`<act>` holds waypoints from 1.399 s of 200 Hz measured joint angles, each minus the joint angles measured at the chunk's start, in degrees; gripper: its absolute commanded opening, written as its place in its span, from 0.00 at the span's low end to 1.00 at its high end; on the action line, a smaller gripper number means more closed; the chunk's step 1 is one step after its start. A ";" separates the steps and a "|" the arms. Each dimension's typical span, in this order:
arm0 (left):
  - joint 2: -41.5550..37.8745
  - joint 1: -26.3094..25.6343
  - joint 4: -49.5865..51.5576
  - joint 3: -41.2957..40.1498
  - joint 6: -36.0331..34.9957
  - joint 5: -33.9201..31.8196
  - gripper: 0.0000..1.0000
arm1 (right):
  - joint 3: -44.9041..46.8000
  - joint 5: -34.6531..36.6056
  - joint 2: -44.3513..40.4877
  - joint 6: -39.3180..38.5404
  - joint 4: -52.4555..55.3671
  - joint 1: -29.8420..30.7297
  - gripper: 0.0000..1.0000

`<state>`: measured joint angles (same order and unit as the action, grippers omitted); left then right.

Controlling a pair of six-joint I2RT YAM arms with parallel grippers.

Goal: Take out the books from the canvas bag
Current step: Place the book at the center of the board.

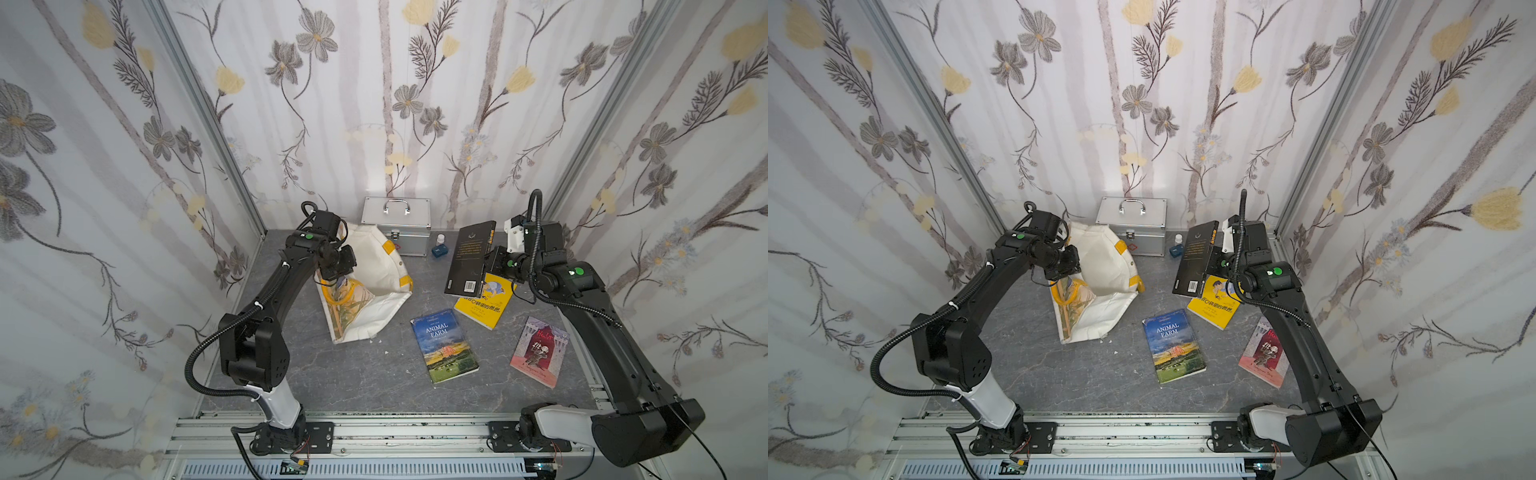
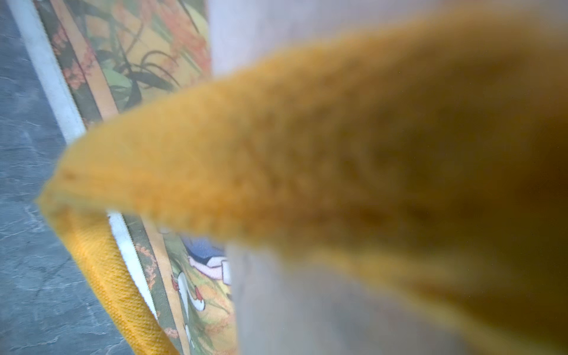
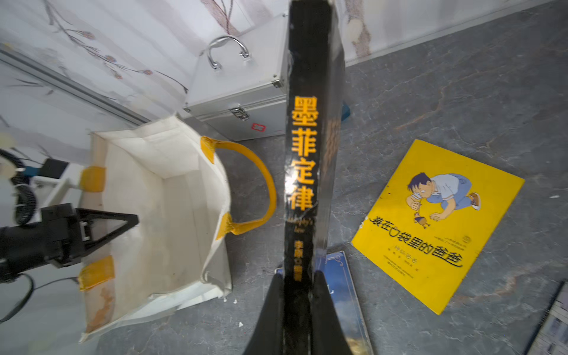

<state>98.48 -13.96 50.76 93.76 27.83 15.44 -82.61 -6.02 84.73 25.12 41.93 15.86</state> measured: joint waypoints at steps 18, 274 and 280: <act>0.00 0.42 0.02 0.31 0.02 -0.39 0.00 | -3.72 4.76 5.55 -1.60 2.56 2.29 0.00; 1.84 10.49 -20.72 0.39 12.31 16.46 0.00 | 6.49 -13.57 15.32 7.58 -10.84 1.64 0.81; 2.82 11.30 -23.82 0.52 14.51 17.62 0.00 | 7.50 -13.79 14.69 8.15 -11.37 1.60 0.81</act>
<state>101.30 -2.66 26.94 94.28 42.35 33.06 -75.11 -19.81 99.42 33.28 30.57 17.45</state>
